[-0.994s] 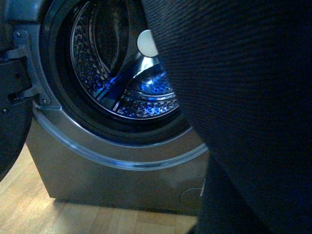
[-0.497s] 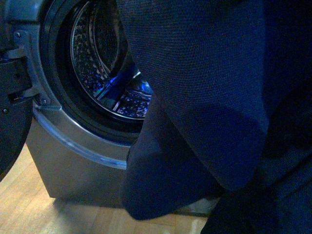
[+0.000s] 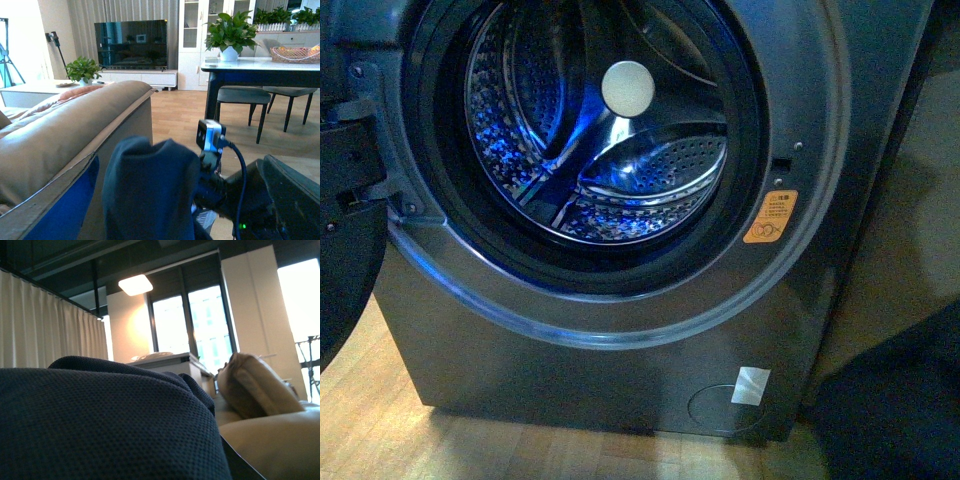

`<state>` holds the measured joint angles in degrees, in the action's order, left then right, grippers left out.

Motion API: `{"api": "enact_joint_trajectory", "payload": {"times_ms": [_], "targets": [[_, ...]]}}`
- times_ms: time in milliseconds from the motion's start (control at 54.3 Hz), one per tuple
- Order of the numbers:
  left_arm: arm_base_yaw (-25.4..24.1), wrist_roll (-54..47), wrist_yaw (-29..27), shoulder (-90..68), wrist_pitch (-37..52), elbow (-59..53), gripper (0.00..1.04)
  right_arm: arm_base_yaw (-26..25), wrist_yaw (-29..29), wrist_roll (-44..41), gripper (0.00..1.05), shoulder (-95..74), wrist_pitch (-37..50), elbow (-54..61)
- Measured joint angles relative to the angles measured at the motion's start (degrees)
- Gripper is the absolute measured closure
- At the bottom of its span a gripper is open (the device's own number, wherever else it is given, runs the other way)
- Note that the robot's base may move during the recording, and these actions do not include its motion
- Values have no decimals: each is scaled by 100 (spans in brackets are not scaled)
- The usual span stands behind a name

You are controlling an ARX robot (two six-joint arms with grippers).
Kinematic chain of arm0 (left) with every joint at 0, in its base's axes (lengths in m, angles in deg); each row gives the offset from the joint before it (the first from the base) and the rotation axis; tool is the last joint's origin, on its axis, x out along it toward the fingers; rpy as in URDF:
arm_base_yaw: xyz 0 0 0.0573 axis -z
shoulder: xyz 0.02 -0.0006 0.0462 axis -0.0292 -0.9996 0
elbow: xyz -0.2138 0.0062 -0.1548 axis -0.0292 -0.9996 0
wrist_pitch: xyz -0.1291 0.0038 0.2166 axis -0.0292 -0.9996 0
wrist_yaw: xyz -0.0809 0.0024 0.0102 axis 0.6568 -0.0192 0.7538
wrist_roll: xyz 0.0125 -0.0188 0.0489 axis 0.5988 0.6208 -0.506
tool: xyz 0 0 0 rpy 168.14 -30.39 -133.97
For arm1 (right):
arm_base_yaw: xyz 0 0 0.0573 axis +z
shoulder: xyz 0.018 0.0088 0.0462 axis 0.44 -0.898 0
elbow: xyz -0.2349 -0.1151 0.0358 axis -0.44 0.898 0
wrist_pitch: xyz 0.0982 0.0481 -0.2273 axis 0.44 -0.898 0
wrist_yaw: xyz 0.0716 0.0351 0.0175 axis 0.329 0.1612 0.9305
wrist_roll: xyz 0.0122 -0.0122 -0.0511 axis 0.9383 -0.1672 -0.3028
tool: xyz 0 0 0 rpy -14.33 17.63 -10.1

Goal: Collect clothes from washing machine

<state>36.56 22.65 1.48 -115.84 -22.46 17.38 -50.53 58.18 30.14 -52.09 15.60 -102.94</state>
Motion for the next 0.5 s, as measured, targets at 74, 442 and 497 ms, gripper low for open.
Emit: {"api": "enact_joint_trajectory", "payload": {"times_ms": [74, 442, 497], "targets": [[0, 4, 0, 0, 0, 0, 7, -629, 240, 186, 97, -229, 7, -422], [133, -28, -1113, 39, -481, 92, 7, -3042, 1084, 584, 97, -1412, -693, -3112], [133, -44, -2465, 166, -1067, 61, 7, -3316, 1165, 605, 97, -1606, -905, -3510]]}}
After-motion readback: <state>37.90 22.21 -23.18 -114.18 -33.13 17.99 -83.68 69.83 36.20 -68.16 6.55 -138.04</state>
